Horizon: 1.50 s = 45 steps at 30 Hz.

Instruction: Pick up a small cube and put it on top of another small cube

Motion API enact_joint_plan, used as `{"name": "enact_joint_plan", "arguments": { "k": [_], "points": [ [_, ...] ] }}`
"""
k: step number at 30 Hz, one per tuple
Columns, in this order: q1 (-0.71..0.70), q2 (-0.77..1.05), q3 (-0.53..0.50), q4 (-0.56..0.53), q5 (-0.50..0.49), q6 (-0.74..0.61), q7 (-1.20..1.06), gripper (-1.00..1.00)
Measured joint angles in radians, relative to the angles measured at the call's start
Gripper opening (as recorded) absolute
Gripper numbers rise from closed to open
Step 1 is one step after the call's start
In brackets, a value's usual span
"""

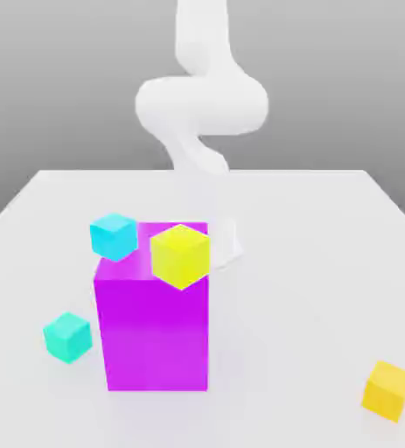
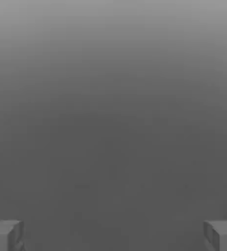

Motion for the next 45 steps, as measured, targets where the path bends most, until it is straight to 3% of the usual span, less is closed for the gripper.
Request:
{"name": "enact_joint_plan", "arguments": {
  "k": [26,31,32,39,45],
  "points": [
    [0.261,0.95,0.217,-0.091,-0.144,0.334,-0.223,0.0],
    [0.32,1.132,0.17,-0.067,-0.216,0.454,-0.187,0.0],
    [0.332,1.162,0.155,-0.061,-0.228,0.477,-0.178,-1.0],
    [0.334,1.167,0.154,-0.06,-0.232,0.479,-0.175,-1.0],
    [0.276,0.975,0.199,-0.099,-0.139,0.329,-0.216,-1.0]
  ]
}}
